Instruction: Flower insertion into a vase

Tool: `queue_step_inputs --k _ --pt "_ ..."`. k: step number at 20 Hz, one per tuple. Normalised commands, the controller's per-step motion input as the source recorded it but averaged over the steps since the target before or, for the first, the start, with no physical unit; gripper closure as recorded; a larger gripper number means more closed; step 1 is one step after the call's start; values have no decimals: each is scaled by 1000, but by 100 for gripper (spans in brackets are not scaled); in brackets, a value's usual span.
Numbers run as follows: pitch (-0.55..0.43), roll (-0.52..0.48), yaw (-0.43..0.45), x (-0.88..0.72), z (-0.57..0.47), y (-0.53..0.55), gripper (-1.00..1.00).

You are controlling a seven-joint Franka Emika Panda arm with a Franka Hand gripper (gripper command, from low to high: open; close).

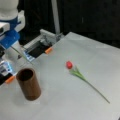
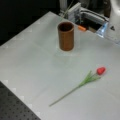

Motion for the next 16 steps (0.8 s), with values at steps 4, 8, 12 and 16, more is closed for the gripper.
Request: queue_step_inputs --k 4,8,12,16 --pt "533 -279 -163 179 93 -60 100" --pt "606 -312 -158 267 61 -7 100" --pt "575 -233 -93 345 73 -2 100" --pt "452 -163 -72 341 73 -81 100"
